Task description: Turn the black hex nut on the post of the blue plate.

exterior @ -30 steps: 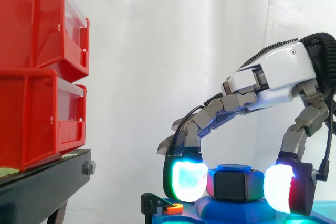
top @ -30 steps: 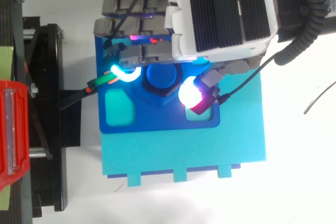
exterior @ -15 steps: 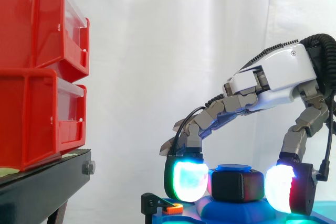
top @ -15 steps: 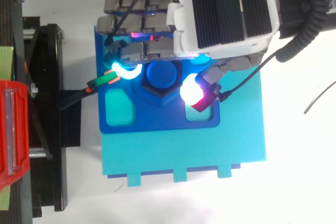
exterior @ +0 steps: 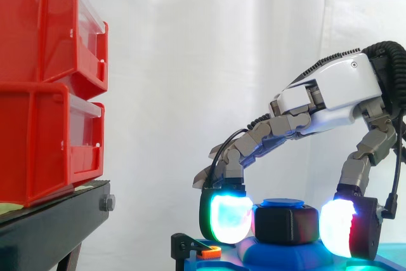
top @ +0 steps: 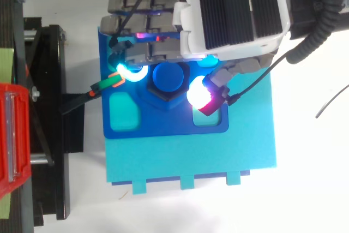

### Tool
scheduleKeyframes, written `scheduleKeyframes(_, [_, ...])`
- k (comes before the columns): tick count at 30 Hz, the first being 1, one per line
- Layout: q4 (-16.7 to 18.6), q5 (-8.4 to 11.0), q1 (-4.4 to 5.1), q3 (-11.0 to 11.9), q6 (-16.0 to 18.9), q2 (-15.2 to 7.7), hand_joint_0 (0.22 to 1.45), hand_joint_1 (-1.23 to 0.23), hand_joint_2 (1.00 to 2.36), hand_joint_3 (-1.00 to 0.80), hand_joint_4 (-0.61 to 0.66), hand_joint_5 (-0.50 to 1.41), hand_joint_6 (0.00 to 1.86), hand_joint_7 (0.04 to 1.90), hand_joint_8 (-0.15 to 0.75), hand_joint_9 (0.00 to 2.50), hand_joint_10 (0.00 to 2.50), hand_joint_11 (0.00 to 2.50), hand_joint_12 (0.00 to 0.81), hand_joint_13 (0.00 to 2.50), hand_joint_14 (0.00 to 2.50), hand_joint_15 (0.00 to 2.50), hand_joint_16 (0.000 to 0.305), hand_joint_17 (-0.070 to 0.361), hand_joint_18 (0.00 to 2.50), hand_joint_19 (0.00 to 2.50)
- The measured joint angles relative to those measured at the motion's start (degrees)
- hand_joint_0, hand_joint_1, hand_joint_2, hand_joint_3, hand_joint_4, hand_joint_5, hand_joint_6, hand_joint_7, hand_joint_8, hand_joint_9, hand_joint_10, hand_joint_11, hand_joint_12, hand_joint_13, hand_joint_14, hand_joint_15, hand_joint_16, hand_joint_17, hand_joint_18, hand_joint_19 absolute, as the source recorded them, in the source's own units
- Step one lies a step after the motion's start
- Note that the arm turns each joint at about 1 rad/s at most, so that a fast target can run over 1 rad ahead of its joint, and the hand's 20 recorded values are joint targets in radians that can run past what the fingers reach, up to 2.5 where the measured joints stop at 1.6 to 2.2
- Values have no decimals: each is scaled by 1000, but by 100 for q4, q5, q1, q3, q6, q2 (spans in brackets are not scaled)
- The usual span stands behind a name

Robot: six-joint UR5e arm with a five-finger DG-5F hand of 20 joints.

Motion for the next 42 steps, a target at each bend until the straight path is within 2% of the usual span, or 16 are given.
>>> scheduleKeyframes(30, [31,0,-1,-1,1,1,500,-849,1000,-493,147,-167,502,1097,185,255,4,87,312,32,1,51,47,106,0,125])
scheduleKeyframes(36, [38,-3,0,0,5,1,449,-779,1000,-500,178,-170,502,1058,205,265,3,89,333,37,2,54,51,115,0,130])
scheduleKeyframes(42, [44,-7,1,0,6,1,396,-697,1000,-500,204,-194,503,926,230,267,3,89,362,44,3,66,57,128,0,142])
